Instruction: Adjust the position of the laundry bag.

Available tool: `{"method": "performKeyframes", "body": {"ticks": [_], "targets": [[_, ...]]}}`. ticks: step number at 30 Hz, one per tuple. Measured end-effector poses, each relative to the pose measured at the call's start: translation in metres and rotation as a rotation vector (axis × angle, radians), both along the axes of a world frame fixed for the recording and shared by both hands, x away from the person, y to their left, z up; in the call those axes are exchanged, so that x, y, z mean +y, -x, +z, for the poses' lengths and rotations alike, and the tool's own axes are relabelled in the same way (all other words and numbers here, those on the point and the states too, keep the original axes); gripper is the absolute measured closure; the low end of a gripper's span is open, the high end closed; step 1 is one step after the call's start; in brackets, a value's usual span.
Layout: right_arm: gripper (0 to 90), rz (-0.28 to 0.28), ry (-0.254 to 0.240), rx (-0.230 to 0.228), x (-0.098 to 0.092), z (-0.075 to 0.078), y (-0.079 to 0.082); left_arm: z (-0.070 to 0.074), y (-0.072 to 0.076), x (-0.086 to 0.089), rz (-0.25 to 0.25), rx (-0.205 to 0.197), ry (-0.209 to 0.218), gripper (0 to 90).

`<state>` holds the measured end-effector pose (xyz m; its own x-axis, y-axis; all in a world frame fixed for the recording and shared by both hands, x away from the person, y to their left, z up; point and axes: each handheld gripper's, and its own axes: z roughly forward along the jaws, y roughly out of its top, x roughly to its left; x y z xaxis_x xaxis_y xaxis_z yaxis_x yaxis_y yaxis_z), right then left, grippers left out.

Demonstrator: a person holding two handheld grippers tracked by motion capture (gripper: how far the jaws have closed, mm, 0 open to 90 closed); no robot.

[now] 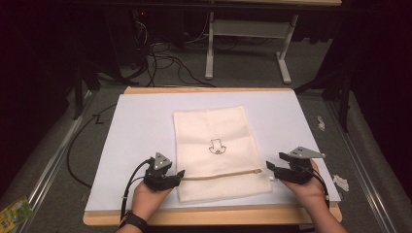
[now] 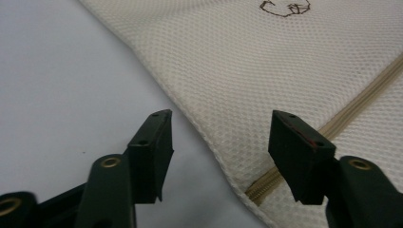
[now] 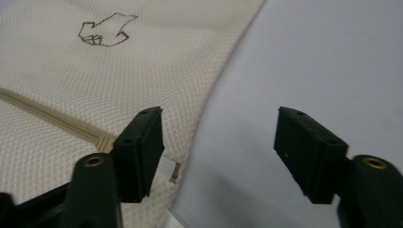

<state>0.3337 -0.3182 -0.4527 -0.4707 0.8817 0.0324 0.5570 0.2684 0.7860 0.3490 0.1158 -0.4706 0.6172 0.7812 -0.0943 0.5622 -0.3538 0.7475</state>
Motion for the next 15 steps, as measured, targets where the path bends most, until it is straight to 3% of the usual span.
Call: {"method": "performKeyframes", "body": {"ticks": [4,5,6,7,11,15], "targets": [[44.4,0.013,-0.012,0.02,0.012,-0.005,-0.009,-0.002,-0.003,-0.002,0.008,0.017,0.019,46.6],[44.5,0.017,-0.012,0.044,0.019,-0.008,-0.02,-0.002,-0.004,-0.003,0.01,0.013,0.012,48.6],[44.5,0.017,-0.012,0.044,0.019,-0.008,-0.02,-0.002,-0.004,-0.003,0.01,0.013,0.012,49.2],[44.8,0.03,0.006,0.077,0.025,-0.014,-0.027,-0.002,-0.005,-0.004,0.014,0.015,0.004,50.1],[48.2,0.043,0.016,0.114,0.03,-0.022,-0.03,-0.003,-0.005,-0.004,0.024,0.015,-0.006,56.7],[56.1,0.048,0.013,0.117,0.028,-0.024,-0.031,-0.007,-0.006,-0.008,0.018,0.037,-0.019,64.5]]}}
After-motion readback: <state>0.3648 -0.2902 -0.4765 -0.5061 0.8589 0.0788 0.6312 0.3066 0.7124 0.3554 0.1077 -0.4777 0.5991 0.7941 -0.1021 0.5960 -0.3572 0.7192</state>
